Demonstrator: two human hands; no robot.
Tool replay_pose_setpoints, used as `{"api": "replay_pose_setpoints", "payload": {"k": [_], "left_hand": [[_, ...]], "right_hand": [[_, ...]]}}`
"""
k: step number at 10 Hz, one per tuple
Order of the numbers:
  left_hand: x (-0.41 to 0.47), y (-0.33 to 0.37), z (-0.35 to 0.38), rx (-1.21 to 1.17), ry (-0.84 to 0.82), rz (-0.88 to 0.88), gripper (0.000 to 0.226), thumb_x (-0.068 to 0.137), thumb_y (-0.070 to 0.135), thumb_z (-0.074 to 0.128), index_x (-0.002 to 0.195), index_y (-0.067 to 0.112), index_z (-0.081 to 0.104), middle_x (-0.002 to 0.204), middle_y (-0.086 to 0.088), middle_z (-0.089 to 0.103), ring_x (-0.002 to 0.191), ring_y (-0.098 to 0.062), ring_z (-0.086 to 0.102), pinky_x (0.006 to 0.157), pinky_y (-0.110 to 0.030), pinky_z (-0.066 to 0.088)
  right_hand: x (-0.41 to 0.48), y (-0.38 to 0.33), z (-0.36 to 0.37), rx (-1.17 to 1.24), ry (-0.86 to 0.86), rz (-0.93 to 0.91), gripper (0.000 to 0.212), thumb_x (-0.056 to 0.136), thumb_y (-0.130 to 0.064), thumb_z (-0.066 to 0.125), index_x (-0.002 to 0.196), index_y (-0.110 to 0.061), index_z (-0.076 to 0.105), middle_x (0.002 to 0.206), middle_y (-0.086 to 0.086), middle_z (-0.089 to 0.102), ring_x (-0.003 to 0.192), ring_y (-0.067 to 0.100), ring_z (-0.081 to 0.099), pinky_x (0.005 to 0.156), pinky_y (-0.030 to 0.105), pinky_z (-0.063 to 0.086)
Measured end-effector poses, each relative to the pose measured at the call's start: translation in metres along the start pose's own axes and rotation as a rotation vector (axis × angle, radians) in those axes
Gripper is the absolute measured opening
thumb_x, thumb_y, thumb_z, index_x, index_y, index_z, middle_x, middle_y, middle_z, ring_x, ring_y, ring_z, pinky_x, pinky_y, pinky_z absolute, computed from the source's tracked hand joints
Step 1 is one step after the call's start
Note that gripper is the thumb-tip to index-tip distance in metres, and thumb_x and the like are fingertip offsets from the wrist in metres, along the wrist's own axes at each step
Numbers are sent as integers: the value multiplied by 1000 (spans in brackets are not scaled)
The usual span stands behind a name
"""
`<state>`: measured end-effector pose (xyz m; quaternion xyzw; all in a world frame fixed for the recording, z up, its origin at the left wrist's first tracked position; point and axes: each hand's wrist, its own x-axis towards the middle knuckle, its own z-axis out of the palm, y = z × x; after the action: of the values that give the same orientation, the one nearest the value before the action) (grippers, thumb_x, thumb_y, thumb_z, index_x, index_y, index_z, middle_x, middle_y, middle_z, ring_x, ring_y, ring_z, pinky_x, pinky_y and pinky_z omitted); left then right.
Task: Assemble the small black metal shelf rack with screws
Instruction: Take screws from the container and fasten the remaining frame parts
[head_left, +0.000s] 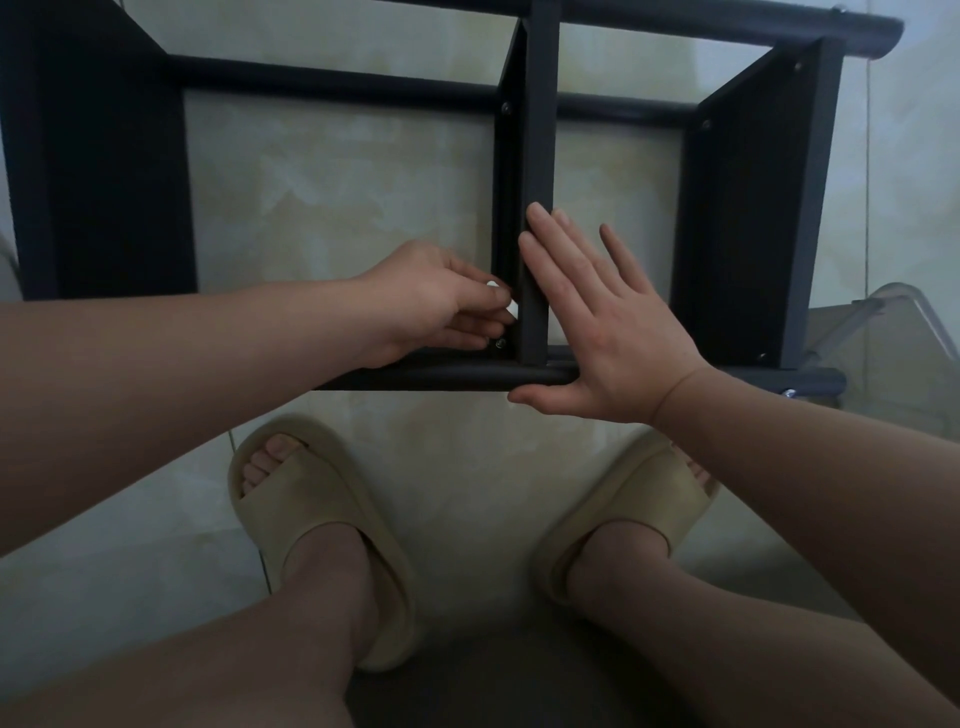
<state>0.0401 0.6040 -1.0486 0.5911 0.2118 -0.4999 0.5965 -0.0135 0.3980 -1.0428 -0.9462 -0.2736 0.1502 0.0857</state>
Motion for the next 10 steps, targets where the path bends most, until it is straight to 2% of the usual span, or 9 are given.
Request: {"api": "replay_pose_setpoints", "payload": {"k": [3,7,9,10], "left_hand": [[1,0,-4,73,-61,-71,11,97,16,64,102,6,64,77,-3,76,70,-12,73,65,-24,60],[-1,1,-8,271,-128,10,13,100,9,57,89,9,65,83,-6,73,79,-16,69,83,-30,58],[-1,0,-11,339,-148,36,15,100,7,57,88,10,66,77,-2,73,75,-13,69,76,-24,59],[-1,0,-13,385,-163,57,15,99,7,58,87,11,66,77,-2,74,77,-14,70,78,-26,58]], "right_hand": [[-1,0,-1,-5,-7,2,114,85,-80,45,160,-1,13,169,15,4,157,30,4,124,57,13],[0,1,2,-4,13,-4,114,85,-80,46,160,-1,13,169,16,5,157,30,5,123,58,14],[0,1,2,-6,10,-3,114,85,-80,47,160,-1,12,169,16,4,157,30,5,123,58,14],[0,0,1,-5,5,-2,114,85,-79,47,160,-1,12,169,16,4,157,30,5,123,58,14]]}}
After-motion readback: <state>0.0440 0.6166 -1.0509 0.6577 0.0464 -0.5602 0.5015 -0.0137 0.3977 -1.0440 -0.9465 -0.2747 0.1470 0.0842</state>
